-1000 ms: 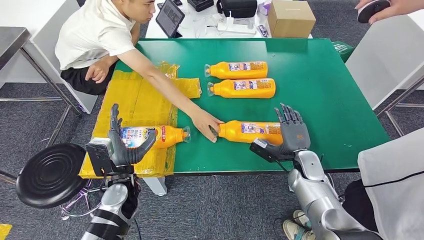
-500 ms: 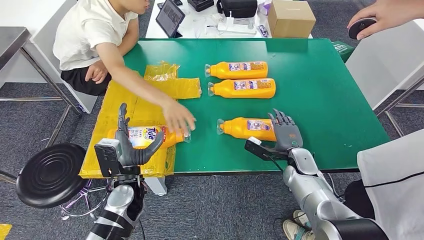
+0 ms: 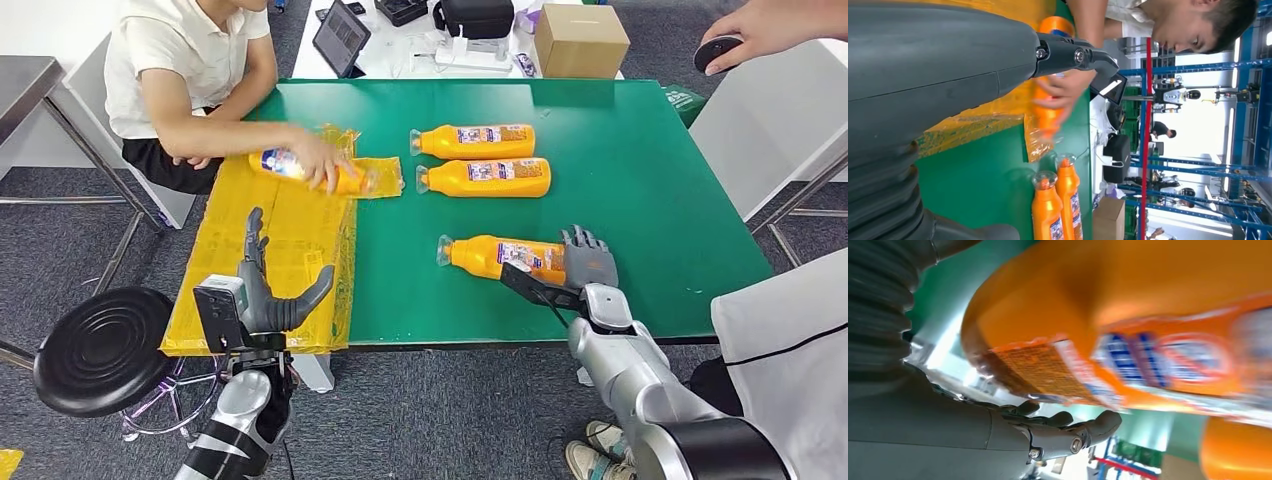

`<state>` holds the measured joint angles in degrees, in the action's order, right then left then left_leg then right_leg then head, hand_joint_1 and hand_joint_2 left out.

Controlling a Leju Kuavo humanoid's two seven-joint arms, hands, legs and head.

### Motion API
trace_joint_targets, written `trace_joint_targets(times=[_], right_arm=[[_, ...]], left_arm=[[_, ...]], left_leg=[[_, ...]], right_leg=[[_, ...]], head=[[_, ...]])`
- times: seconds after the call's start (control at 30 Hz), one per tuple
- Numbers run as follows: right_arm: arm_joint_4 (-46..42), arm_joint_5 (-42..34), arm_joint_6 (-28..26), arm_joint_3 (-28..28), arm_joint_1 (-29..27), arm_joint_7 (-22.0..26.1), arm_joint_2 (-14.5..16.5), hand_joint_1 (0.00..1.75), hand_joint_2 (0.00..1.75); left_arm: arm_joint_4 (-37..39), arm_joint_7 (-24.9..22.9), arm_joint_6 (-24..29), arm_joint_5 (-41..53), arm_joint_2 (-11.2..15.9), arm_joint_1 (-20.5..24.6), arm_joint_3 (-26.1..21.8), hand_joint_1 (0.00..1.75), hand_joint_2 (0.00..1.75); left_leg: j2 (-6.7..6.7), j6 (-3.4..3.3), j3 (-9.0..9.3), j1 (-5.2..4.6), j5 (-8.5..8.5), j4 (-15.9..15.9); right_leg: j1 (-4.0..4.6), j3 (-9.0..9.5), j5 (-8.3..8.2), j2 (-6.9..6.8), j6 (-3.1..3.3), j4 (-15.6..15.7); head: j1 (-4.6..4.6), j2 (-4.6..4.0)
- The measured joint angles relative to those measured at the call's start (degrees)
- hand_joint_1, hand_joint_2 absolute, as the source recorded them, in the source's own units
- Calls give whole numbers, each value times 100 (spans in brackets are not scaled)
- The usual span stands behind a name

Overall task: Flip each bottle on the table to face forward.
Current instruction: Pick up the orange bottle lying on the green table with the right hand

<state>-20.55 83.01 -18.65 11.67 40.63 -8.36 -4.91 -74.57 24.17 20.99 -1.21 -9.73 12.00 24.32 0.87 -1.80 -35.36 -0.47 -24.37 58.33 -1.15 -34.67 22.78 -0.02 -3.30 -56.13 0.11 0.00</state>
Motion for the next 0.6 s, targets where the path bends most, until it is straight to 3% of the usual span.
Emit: trace_joint_targets(times=[0.23,0.3,0.37,0.43,0.6], right_arm=[[42,28,-25,69,16,-69,-93,0,175],[53,3,6,70,19,-82,-100,73,175],[71,-77,99,70,21,-50,-115,161,175],[92,-230,217,60,11,102,-139,175,175],[116,-853,189,-142,-71,1011,-182,175,175]], left_arm=[[13,-2,-8,-1,0,-1,12,0,175],[18,-2,-14,-1,0,0,12,0,175],[25,-2,-32,0,0,1,12,0,175],[28,1,-48,0,0,2,12,0,175],[43,31,-45,-13,0,15,12,0,175]], left_leg=[[-1,-1,5,0,1,0],[-1,-1,6,0,1,0],[-1,-1,8,1,1,0],[-2,-1,10,1,1,0],[-3,-1,12,0,1,0]], right_leg=[[0,3,-3,0,-3,1],[1,3,-3,0,-3,1],[1,4,-3,0,-3,1],[1,6,-3,1,-3,1],[0,8,-3,1,-3,2]], head=[[-1,0],[-1,0],[0,0],[1,0],[1,0]])
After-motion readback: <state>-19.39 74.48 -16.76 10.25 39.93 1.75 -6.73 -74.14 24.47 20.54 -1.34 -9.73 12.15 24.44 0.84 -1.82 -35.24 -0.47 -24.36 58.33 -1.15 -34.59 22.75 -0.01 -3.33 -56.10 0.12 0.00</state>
